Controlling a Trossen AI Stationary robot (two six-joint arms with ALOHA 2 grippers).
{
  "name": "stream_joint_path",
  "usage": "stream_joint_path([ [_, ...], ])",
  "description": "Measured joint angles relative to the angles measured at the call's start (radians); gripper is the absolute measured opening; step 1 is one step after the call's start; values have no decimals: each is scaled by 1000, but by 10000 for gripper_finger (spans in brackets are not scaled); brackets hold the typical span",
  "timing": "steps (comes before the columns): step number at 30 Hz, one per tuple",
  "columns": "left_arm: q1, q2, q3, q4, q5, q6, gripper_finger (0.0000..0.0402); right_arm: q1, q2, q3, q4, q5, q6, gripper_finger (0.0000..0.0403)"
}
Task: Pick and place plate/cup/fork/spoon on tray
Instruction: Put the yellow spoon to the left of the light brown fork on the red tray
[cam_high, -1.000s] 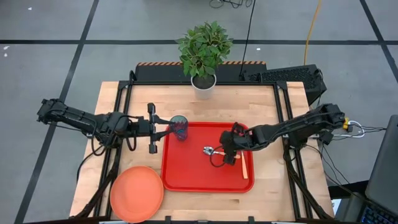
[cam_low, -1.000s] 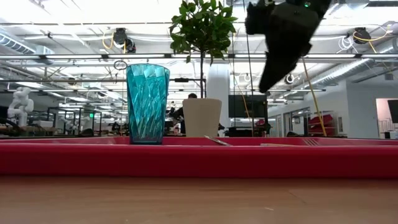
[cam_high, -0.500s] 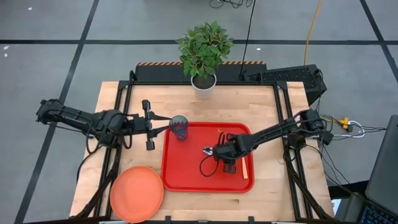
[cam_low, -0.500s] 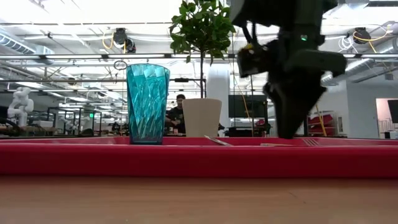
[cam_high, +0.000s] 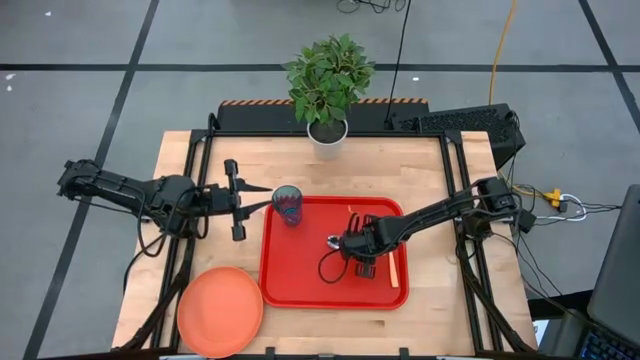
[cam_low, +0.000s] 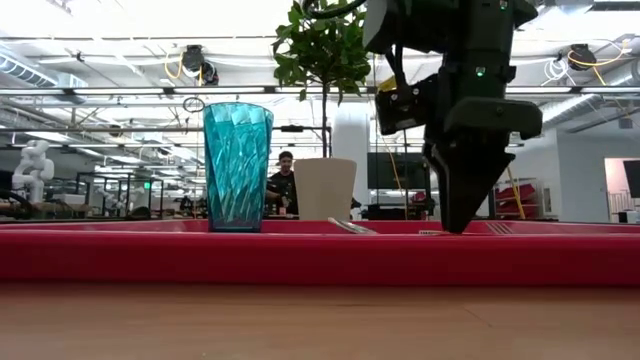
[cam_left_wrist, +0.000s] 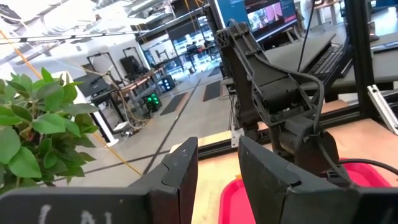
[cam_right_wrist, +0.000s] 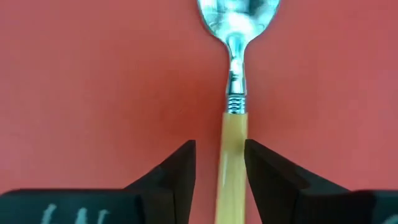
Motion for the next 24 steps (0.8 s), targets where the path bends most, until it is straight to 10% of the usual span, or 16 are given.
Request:
stream_joint_path([
  [24,0,0,0,-21,-11,0,120,-27,-7,-80,28,-56,279,92],
])
